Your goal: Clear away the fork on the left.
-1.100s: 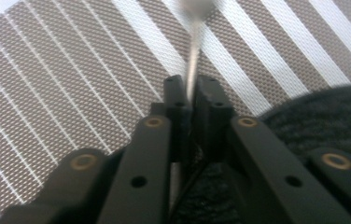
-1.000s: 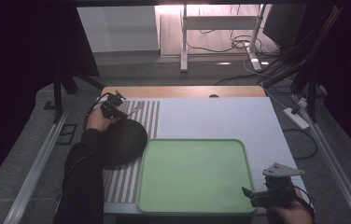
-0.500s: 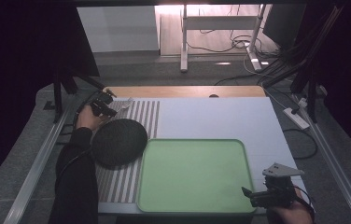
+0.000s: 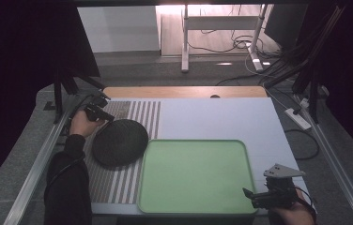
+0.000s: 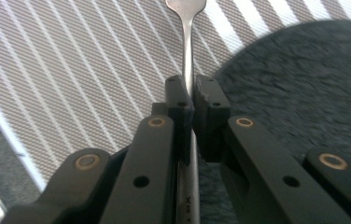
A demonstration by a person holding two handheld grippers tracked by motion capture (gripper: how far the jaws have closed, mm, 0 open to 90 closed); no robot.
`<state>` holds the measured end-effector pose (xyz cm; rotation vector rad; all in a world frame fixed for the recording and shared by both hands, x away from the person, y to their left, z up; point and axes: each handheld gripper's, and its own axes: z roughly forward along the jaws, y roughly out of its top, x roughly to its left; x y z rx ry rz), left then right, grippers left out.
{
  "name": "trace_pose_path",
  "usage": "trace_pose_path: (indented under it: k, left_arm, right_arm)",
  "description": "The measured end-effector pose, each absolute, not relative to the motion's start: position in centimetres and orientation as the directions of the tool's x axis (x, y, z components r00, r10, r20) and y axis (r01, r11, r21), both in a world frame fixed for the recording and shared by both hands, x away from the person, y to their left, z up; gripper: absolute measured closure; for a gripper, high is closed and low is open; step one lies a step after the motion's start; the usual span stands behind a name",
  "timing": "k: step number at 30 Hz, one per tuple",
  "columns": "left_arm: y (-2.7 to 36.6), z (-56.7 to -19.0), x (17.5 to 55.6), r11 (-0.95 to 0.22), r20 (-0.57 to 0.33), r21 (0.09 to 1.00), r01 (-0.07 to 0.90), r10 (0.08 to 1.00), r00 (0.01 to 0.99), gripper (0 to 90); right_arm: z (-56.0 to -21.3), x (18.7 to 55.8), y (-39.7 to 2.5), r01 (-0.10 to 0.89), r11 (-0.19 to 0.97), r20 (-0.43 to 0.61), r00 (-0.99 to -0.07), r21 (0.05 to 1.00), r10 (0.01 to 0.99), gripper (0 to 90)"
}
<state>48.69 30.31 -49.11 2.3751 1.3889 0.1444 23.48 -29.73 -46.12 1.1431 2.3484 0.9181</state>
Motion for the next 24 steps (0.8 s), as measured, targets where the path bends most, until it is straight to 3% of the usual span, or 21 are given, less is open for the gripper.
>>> trace_pose_path:
  k: [24]
  left_arm:
    - [27.0,-49.1,42.6,-0.459,-0.176,0.407,0.79,0.809,0.561,84.2]
  right_arm:
    - [-46.1,23.4,-29.6,0.553,0.466,-0.054,-0.603,0.691,0.796,0.0]
